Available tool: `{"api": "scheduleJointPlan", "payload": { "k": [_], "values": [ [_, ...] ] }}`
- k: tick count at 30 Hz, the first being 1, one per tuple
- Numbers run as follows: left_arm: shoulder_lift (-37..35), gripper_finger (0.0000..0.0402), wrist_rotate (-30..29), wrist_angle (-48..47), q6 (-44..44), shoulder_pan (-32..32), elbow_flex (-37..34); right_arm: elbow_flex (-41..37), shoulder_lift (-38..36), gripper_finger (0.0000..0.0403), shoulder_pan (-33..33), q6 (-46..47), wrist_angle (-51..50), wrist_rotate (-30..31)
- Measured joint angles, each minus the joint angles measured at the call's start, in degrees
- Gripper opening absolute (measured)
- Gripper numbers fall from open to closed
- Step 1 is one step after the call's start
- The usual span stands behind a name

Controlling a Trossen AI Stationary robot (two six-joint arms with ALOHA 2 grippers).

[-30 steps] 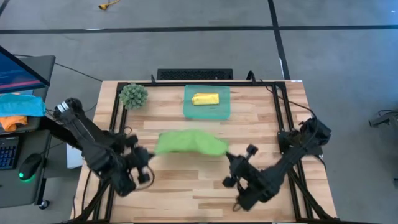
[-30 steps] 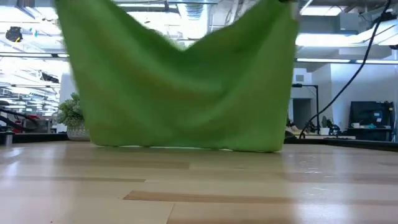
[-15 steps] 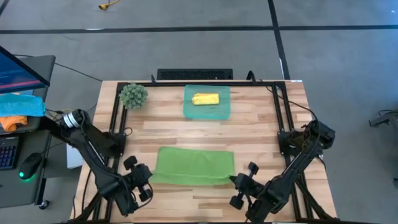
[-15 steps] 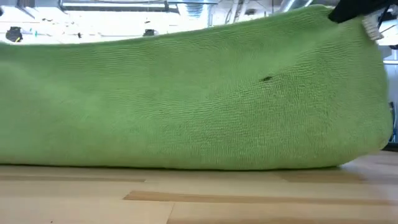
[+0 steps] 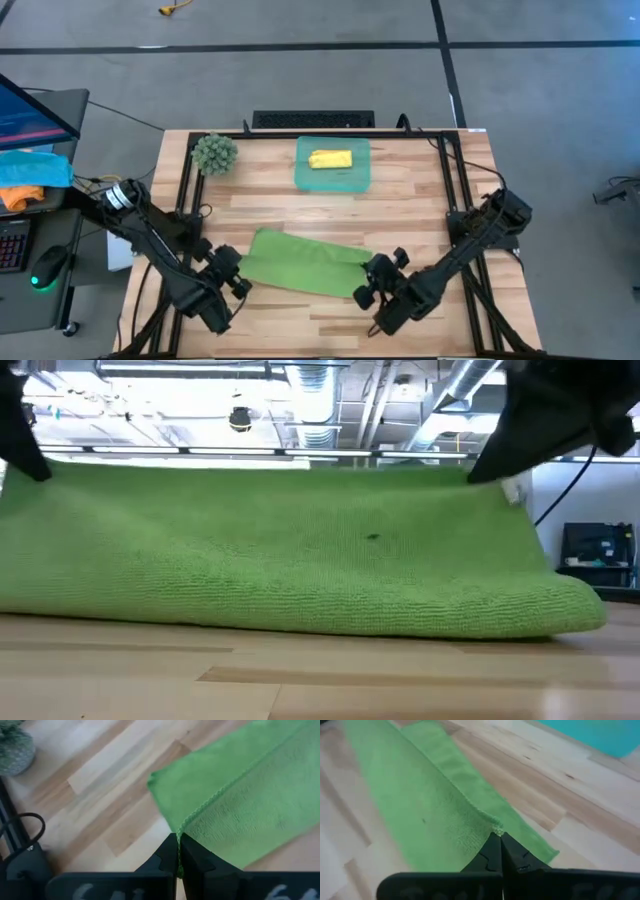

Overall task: Roll microfiber towels into tight, uniform cylinder then place into a basket
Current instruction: Fold the green microfiber cloth

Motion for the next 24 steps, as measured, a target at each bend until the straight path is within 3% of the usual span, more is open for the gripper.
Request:
{"api": "scheduleJointPlan", "payload": {
  "k": [9, 18, 24],
  "values": [
    [0.00, 0.0000, -4.01, 0.45, 4.72, 6.83, -2.41, -1.80, 0.00, 0.0004, -3.25, 0.33, 2.93, -1.10],
    [0.00, 0.0000, -3.73, 5.10, 9.54, 11.76, -6.35, -1.97, 2.32, 0.0004, -6.12, 1.59, 1.02, -7.62],
    [0.00, 0.0000, -2.96, 8.68, 13.63, 13.09, -7.34, -1.67, 3.82, 0.0004, -5.96, 4.31, -1.26, -8.59]
  ]
}}
